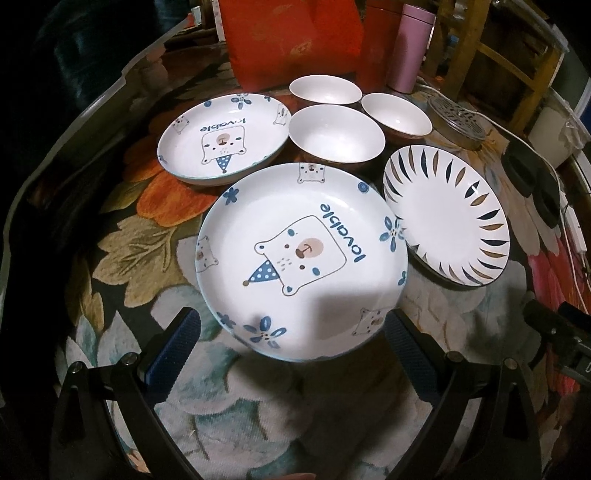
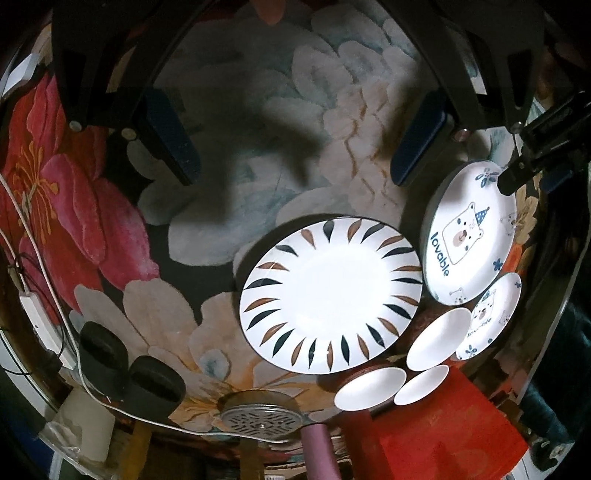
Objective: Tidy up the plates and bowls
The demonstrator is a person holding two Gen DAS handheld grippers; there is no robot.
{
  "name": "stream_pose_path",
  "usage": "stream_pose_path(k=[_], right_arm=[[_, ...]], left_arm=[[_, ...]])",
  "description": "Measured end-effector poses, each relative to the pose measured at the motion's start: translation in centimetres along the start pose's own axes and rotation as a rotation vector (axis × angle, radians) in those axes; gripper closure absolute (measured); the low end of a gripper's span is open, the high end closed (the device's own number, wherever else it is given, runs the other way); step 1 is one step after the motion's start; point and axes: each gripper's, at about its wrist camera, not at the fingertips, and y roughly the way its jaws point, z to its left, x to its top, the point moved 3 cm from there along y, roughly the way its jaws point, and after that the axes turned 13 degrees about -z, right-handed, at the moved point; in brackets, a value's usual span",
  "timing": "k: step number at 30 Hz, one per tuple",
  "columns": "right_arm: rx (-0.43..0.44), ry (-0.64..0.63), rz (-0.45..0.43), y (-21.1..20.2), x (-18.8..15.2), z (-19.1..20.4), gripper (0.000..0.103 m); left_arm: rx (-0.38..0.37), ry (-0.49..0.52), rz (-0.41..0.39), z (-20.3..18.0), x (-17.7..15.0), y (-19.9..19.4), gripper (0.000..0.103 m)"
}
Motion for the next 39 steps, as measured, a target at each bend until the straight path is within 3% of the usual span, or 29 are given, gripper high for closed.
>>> stream_pose_path(k=[6,14,18,21,25,27,28,29,36,39], right_arm=[[0.008,0.006,-0.001,0.0,0.2,-0.5,0.000],[0.039,0.079,0.042,3.9,3.9,-3.8,0.001],[0.057,0.065,0.047,6.3,6.2,-4.7,0.002],[0.068,0.067,0.073,8.4,7.3,-5.2,0.018],[0.108,0.126,0.194,11.5,6.5,-5.2,0.040],[0.115,0.160,0.253,12.5,5.6,-5.3,0.059],[0.111,0.155,0.224,12.3,5.7,-5.3,0.060],[0.121,0.142,0.227,12.3,5.6,-5.0,0.074],[0.146,0.171,0.206,11.5,5.4,-5.8,0.089],[0.150,0.128,0.190,11.0,5.2,-5.7,0.090]], left_arm=[[-0.011,0.020,0.006,-1.1,0.5,0.6,0.003],[-0.169,0.053,-0.035,-4.2,5.6,3.0,0.003],[-0.194,0.080,-0.056,-5.3,7.2,4.0,0.003],[-0.199,0.109,-0.051,-5.8,7.8,4.8,0.004],[-0.204,0.106,-0.055,-6.1,8.2,5.3,0.005],[-0.213,0.104,-0.050,-6.1,8.0,5.4,0.005],[-0.217,0.106,-0.049,-6.1,7.9,5.4,0.006],[-0.221,0.112,-0.047,-6.2,7.8,5.4,0.007],[-0.234,0.136,-0.015,-6.8,6.5,5.7,0.009],[-0.245,0.153,-0.007,-7.3,6.1,5.8,0.009]])
